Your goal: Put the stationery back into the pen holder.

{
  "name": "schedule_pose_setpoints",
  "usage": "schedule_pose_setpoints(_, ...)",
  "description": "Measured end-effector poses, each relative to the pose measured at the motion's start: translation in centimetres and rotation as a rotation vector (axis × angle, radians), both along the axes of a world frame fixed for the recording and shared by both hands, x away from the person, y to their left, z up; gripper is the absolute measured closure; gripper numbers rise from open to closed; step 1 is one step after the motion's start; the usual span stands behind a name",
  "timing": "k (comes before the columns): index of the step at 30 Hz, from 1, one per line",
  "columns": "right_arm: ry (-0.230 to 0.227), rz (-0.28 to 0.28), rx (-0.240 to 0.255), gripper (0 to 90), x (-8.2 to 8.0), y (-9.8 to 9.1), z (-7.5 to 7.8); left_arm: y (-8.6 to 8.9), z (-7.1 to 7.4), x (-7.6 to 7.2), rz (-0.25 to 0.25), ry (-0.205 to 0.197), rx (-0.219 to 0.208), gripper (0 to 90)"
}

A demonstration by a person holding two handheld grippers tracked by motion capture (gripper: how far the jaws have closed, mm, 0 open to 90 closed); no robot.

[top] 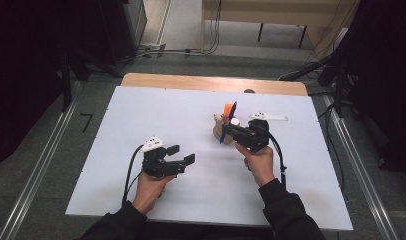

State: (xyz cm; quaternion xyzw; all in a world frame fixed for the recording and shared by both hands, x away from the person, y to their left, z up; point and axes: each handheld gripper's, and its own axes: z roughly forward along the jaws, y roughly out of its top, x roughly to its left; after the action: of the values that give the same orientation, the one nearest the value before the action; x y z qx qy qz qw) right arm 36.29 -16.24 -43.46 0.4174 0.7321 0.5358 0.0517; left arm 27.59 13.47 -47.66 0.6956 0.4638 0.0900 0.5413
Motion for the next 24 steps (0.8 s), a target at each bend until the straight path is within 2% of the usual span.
schedule_pose_setpoints(14,-0.019,-0.048,0.009,76.8,1.7,-0.4,1.2,-0.2,-0.1,0.0,-0.014,-0.002,-0.010,21.0)
schedule_pose_setpoints(24,-0.028,-0.086,-0.002,76.7,3.1,-0.4,1.6,-0.2,-0.2,0.0,-0.010,0.002,-0.010,21.0)
